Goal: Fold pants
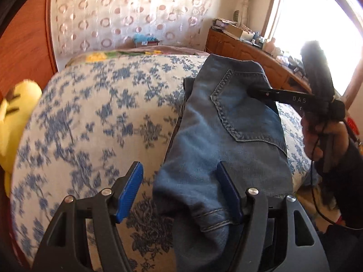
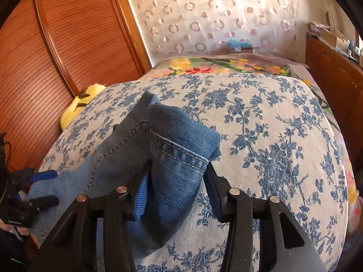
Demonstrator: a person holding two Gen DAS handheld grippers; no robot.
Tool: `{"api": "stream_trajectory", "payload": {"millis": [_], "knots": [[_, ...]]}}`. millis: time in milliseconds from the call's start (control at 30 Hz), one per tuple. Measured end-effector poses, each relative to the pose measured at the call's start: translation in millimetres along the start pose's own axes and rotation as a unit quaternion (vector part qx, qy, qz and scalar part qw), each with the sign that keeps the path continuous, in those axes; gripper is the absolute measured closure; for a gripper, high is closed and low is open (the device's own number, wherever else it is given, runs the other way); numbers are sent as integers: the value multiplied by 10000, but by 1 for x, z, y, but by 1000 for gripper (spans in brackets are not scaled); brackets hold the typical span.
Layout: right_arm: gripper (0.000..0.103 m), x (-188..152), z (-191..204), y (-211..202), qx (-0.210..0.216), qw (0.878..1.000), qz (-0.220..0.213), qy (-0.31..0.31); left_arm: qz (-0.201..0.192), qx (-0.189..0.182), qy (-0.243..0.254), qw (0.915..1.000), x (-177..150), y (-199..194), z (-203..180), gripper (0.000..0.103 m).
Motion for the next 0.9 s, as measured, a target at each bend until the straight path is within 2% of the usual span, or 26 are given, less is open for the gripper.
{"api": "stream_trajectory", "payload": {"millis": [100,267,333,467,567,600,633,733,767,800,900], "knots": [[39,1,-1,7,-65,10000,32,-31,29,-127,-126,9998,-8,6,-1,36],[30,4,-4,19,56,9999,115,-13,4,-274,-189,9994,-16,10,-1,36],[28,4,-4,23,89,9998,154,-10,-2,-365,-176,9992,-17,10,-1,44],[25,2,-7,29,278,9993,216,87,-9,-451,-80,9990,-19,8,-6,51],[25,3,-10,31,433,9985,261,198,-1,-636,-62,9980,-19,8,-8,62],[25,3,-9,31,448,9984,276,203,30,-759,-40,9971,-18,8,-9,71],[25,3,-8,32,449,9983,311,186,38,-791,-50,9968,-18,7,-10,73],[46,6,-1,31,441,9982,412,38,-9,-742,-8,9972,-18,4,-13,80],[59,9,1,27,402,9984,386,-30,-45,-765,-58,9970,-18,2,-13,82],[67,10,3,24,398,9985,364,-67,-73,-753,-44,9971,-18,0,-13,84],[73,23,17,11,432,9984,238,-290,-167,-768,-97,9969,-19,-7,-9,90]]}}
Point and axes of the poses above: each gripper's, at about its wrist camera, not at the fingertips, and y roughly the way its jaws point, z to its left, x to its top, the point moved 2 cm from there along y, roughly the way its jaws point, and after that the axes turned 14 degrees about z, right-handed, at the moved point
